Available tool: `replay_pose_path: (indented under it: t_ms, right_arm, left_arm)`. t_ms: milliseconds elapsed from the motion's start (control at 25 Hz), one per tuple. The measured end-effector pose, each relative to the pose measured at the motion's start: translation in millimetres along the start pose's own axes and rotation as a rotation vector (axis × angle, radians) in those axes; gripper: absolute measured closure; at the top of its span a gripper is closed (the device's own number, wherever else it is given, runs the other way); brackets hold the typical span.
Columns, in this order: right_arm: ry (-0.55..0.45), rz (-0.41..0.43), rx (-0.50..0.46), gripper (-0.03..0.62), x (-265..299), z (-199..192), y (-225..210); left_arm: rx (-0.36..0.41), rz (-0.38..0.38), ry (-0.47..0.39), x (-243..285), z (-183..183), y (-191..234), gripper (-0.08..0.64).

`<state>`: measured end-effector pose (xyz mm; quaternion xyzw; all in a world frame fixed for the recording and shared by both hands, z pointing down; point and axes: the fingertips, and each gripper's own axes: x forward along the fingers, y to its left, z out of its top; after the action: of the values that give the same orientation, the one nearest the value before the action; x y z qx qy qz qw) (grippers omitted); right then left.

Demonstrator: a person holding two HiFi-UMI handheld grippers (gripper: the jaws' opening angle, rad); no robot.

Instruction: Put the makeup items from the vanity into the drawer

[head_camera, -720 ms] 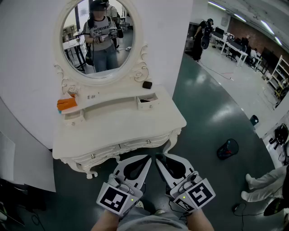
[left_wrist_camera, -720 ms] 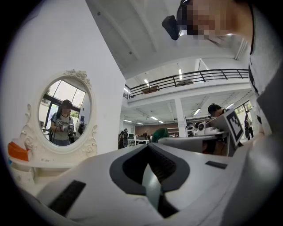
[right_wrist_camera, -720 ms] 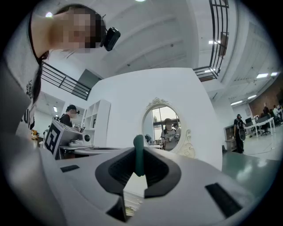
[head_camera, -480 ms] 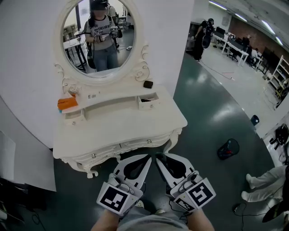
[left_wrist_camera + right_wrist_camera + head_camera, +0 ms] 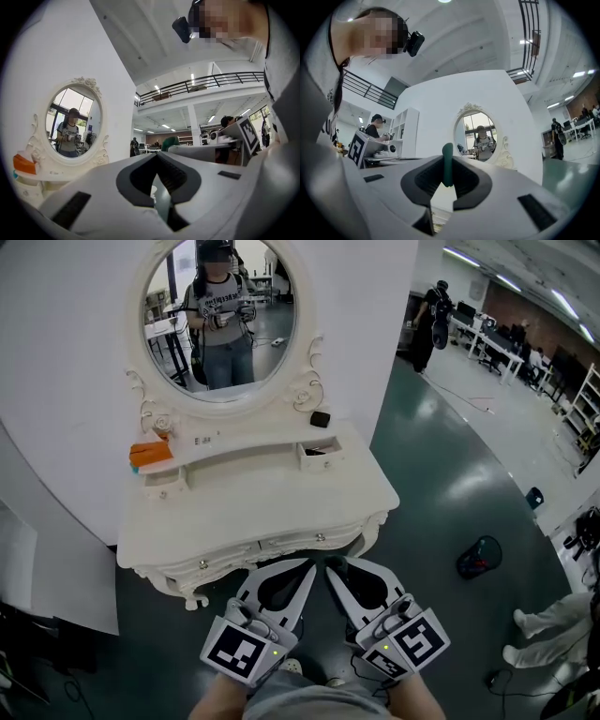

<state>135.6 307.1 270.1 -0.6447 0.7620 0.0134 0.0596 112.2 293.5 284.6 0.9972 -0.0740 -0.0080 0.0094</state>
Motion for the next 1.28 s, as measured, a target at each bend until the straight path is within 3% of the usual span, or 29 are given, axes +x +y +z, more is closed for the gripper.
replay_pose_path:
  t_ms: [240,560,840,1280]
  right_arm:
    - [-0.020,0.046,0.041,0.526,33,-8,17]
    - [0.011,0.084,0.016,0.529,68,-16,36]
    - [0.023,0.134,-0.007,0.532,100,-20,28]
    - [0.033,0.295,0.002,0.534,166,-15,-8]
  left_arm:
    - [0.023,0.058,0.010,-25,-4,36,0.541]
    - [0.017,0.107,0.011,-42,-8,72,0.541]
    - [0.009,0.159,0.008,-35,-11,103,0.541]
    - [0.012,0.292,-0.014,7,7,163,0.541]
